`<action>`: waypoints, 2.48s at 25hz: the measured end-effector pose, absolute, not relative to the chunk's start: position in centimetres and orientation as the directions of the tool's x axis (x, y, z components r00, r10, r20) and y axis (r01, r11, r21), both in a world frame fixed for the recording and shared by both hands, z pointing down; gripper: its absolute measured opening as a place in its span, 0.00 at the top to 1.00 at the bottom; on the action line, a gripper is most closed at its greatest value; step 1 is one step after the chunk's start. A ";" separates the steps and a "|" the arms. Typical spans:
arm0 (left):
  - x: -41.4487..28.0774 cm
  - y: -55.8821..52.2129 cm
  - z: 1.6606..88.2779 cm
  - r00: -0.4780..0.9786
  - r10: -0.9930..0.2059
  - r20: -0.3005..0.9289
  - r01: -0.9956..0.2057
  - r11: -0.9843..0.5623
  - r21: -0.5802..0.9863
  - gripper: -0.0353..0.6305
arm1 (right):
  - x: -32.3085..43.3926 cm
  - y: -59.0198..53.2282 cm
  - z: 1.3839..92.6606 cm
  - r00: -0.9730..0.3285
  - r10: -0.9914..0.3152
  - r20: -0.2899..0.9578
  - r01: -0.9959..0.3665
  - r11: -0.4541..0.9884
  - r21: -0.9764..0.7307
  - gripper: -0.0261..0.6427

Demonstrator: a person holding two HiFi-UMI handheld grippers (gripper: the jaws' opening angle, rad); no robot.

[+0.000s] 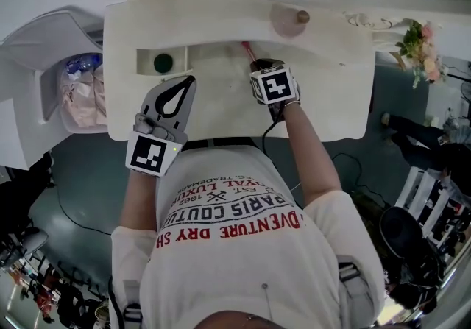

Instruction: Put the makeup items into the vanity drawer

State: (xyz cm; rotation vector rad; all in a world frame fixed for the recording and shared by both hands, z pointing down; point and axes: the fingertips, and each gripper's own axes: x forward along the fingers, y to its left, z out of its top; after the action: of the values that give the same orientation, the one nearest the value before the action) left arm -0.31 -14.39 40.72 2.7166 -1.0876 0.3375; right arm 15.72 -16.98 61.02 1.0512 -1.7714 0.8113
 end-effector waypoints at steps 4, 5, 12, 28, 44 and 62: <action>-1.3 -14.1 39.5 0.709 -0.659 0.253 -0.693 -0.716 0.078 0.94 | 14.1 -16.3 58.8 -0.270 -0.331 0.904 -0.888 0.450 -0.101 0.90; -1.7 -13.9 39.2 0.708 -0.661 0.248 -0.694 -0.716 0.075 0.94 | 13.4 -16.1 58.2 -0.281 -0.332 0.900 -0.881 0.462 -0.104 0.90; -6.0 -12.9 37.5 0.684 -0.697 0.217 -0.720 -0.692 0.047 0.94 | 6.6 -15.9 54.2 -0.355 -0.354 0.865 -0.811 0.577 -0.097 0.90; -18.6 -11.8 38.2 0.530 -0.814 0.238 -0.845 -0.531 0.066 0.94 | -9.8 -17.2 54.1 -0.444 -0.196 0.874 -0.575 0.810 -0.110 0.90; -22.2 -12.3 39.1 0.484 -0.837 0.254 -0.873 -0.479 0.086 0.94 | -11.9 -19.4 55.2 -0.413 -0.190 0.891 -0.603 0.790 -0.112 0.83; -9.6 -13.4 37.9 0.727 -0.650 0.223 -0.674 -0.737 0.050 0.94 | 4.2 -15.5 52.4 -0.325 -0.369 0.871 -0.828 0.556 -0.073 0.83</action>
State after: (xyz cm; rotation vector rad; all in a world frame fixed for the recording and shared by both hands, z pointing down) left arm -9.63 -13.36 37.90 2.7999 -1.0787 0.2891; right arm 4.20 -15.46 52.35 0.9693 -1.9174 0.6627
